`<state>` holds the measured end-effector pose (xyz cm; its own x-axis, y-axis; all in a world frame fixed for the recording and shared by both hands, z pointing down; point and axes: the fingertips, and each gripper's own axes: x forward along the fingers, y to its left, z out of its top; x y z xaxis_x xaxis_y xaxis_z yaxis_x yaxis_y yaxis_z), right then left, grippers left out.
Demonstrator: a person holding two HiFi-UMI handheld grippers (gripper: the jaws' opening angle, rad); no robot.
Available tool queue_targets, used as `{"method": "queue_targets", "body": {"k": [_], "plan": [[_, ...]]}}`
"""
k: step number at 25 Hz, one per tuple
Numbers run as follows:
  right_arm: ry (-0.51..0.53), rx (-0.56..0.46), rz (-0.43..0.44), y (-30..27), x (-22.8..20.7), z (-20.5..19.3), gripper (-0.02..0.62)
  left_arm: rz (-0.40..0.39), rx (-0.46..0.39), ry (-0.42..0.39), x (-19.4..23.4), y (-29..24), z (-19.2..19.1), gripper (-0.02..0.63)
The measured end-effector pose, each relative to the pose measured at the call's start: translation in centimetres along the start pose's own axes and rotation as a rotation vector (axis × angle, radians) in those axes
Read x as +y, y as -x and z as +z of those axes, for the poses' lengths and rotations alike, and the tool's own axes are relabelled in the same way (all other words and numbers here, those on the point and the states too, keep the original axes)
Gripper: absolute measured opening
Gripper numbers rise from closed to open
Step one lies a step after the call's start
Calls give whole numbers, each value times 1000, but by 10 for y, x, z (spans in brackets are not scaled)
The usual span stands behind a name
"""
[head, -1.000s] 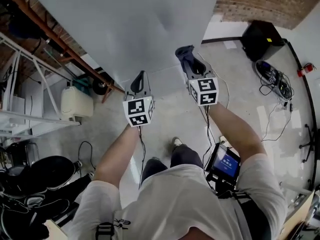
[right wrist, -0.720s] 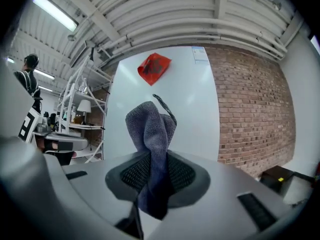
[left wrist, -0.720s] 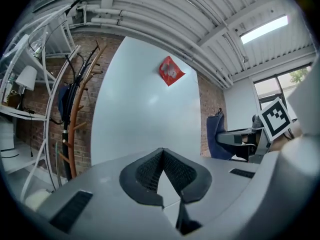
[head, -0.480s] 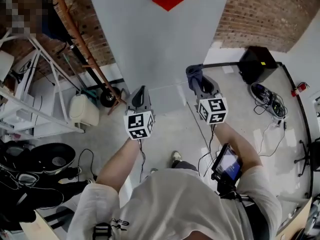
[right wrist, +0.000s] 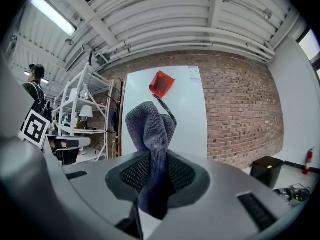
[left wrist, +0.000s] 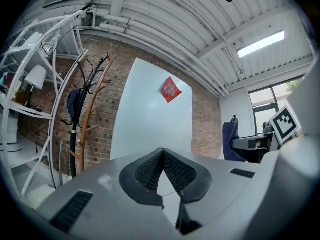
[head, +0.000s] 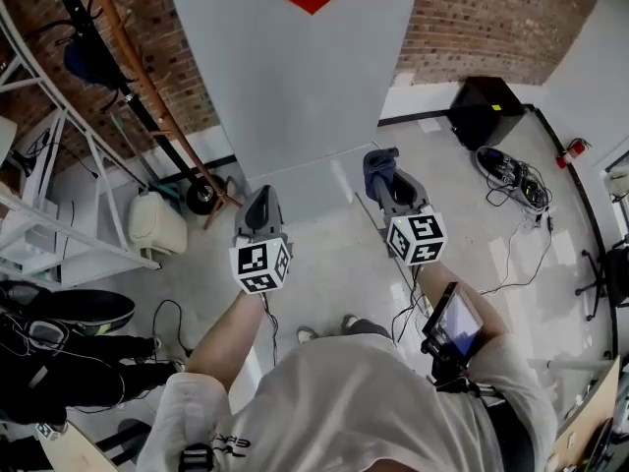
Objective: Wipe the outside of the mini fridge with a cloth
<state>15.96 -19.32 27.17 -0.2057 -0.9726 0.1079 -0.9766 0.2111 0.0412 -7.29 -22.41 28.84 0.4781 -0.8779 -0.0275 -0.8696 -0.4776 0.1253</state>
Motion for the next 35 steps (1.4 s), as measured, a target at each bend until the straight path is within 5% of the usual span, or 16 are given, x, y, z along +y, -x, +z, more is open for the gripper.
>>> {"method": "queue_targets", "body": {"k": [13,35], "plan": [[-8,0,86,67,17,-11,86,25,-12,7,-47,61,-5,3],[-47,43,144,80,16,-31,86,65,16,48,-71,71,-21,3]]}}
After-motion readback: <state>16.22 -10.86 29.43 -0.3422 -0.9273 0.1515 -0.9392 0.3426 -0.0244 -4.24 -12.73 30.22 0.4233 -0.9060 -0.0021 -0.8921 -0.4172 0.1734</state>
